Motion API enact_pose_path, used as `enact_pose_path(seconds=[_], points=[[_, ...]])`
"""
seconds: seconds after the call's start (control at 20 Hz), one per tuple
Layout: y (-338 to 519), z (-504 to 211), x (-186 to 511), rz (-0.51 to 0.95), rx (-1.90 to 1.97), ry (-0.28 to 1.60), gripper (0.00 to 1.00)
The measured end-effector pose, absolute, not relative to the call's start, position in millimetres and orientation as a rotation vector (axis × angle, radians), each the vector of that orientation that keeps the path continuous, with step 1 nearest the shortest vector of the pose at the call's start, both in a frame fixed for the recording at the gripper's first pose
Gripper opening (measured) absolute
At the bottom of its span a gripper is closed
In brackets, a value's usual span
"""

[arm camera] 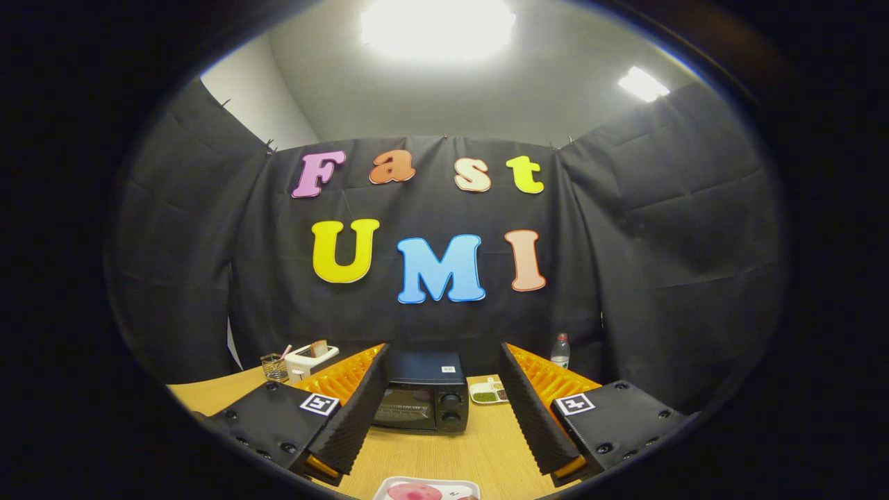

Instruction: Open the toaster oven, put the food inside, and close the toaster oven door.

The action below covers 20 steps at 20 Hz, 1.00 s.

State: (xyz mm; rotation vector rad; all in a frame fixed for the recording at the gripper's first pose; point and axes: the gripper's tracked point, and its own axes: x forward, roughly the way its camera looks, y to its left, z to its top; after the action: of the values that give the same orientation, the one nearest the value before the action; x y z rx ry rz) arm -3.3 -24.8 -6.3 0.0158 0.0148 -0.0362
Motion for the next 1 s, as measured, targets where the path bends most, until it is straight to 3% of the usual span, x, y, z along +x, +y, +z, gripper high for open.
enact_pose_path(seconds=[1.0], points=[[-25.0,-23.6,25.0,-0.008,0.040,0.088,0.97]])
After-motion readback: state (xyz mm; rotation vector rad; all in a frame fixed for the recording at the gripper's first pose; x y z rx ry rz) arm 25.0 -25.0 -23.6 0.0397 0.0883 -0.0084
